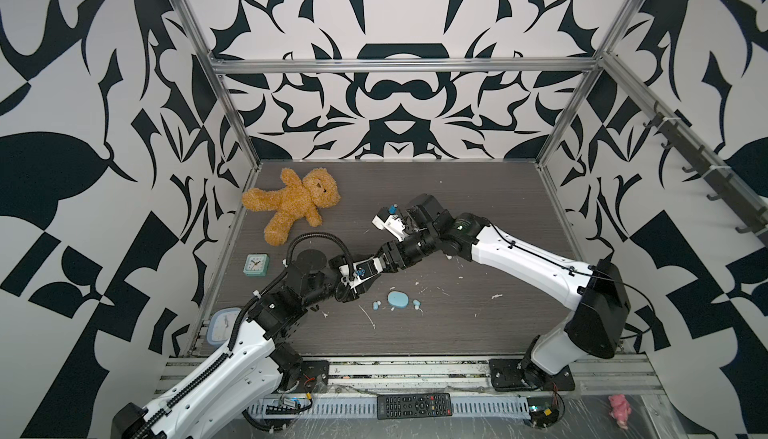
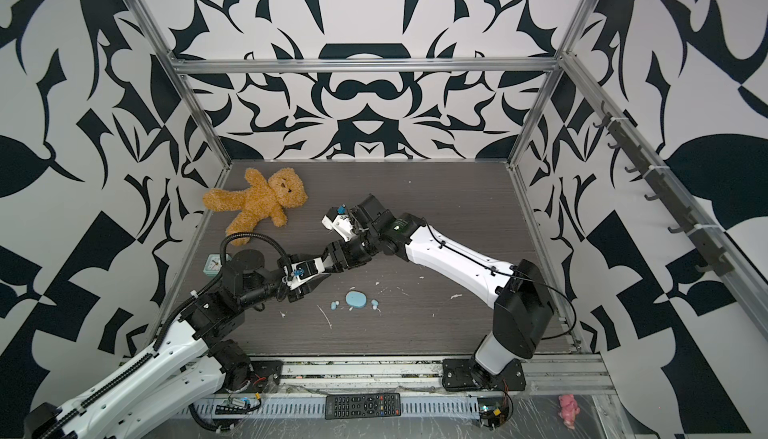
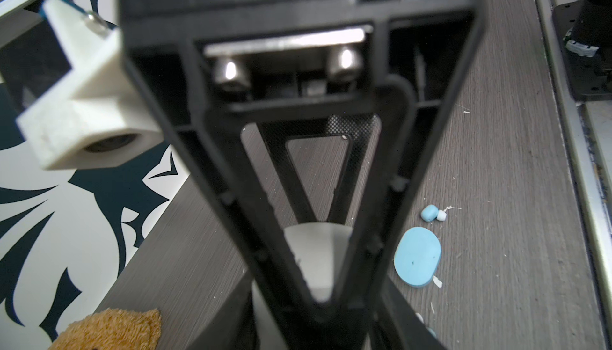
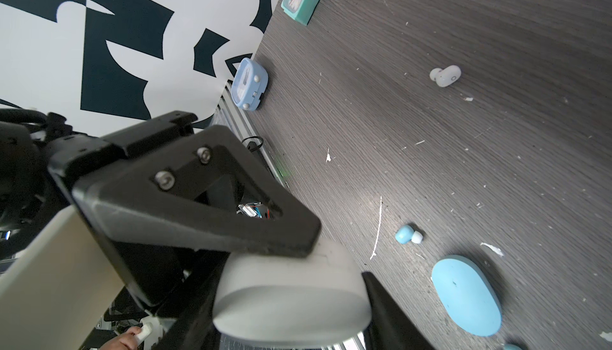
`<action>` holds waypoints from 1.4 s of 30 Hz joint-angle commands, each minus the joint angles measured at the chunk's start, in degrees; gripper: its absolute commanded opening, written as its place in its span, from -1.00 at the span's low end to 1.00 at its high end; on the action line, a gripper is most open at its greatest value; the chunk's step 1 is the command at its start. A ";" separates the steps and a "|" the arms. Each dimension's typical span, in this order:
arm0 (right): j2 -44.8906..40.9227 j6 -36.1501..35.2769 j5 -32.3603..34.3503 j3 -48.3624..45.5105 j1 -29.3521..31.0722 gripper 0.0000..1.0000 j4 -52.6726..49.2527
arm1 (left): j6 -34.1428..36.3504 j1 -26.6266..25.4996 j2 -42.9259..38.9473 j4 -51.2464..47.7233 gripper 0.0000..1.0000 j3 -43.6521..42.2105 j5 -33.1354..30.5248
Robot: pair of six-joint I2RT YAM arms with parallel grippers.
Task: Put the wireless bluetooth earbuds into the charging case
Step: 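Close the left gripper on the white case held by the right gripper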
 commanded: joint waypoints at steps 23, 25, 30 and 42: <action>-0.35 1.17 -2.06 1.07 1.38 -0.64 4.83 | 0.74 -0.48 0.23 0.44 -1.00 0.30 0.49; -0.62 1.53 -2.21 0.71 1.41 -0.31 5.38 | 0.66 -0.44 0.01 0.77 -1.00 0.21 0.26; -1.32 1.63 -1.51 0.28 1.40 0.29 5.65 | 0.66 -0.44 -0.44 0.79 -1.00 -0.03 0.31; -4.55 -0.50 1.73 0.46 1.41 0.99 3.26 | 0.39 -0.44 -1.53 -0.96 -1.00 0.00 0.05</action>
